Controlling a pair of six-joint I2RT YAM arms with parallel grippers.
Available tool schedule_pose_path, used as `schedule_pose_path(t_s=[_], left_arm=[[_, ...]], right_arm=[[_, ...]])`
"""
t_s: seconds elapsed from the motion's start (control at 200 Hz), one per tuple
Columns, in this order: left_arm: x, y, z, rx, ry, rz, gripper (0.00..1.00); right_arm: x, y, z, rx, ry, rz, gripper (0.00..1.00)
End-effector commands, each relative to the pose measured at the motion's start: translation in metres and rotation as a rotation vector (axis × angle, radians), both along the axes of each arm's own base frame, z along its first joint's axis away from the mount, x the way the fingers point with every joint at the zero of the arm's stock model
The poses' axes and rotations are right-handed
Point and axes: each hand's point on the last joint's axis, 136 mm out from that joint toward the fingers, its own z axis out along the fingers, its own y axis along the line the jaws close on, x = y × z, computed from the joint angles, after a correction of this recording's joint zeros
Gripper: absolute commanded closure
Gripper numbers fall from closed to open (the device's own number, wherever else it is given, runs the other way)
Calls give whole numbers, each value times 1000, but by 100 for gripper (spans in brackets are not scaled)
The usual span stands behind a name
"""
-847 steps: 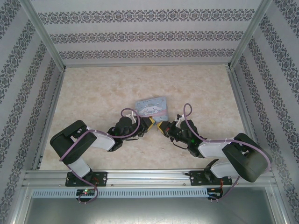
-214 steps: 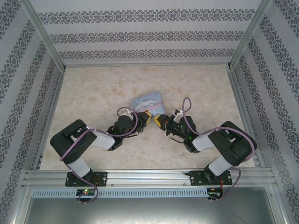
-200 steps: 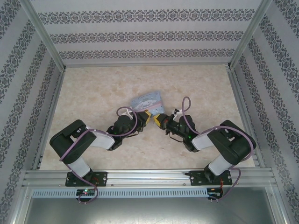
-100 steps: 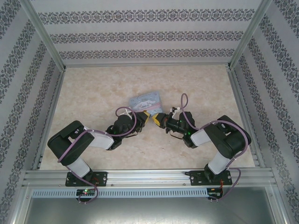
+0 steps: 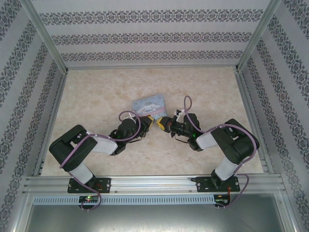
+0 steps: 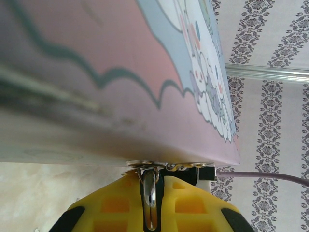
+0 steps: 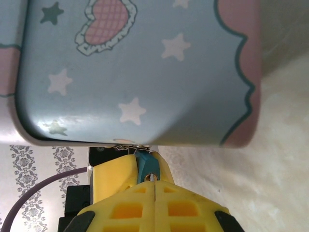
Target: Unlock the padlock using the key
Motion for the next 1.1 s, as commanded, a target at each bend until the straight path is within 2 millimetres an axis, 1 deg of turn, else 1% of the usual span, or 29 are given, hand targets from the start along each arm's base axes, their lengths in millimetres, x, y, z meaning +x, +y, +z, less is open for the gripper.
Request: schedule_pose_path(t_s=[0.0,0.075,0.235,0.35,0.455,0.55,0.645,0.804,0.944,1.094], left_arm=[[-37,-50,53,-150,-102,-280,100],[-37,-51,57,-157,-109,-285,100],[-39,-53,59,-142,-117,-303,100],[-42,-54,61,-144,-127,-322,100],[-43,-56,65,-156,-141,-338,100],[-42,-56,74,-183,-164,-333,100],[-40,-55,78,-206,-171,-317,100],[-40,-56,84,-228,-187,-317,100],[-44,-57,87,-221,-204,-343,100],[-52,-58,86,-194,-216,-385,100]], right_arm=[[22,5,25,41,-89,-48,100],[25,4,27,71,-76,-56,100],[31,3,44,110,-98,-52,100],[29,8,55,75,-137,2,100],[28,14,64,102,-156,34,100],[28,12,59,122,-131,16,100],[29,10,58,143,-120,1,100],[30,5,66,183,-132,-6,100],[32,-5,67,166,-139,5,100],[30,-7,72,155,-159,59,100]])
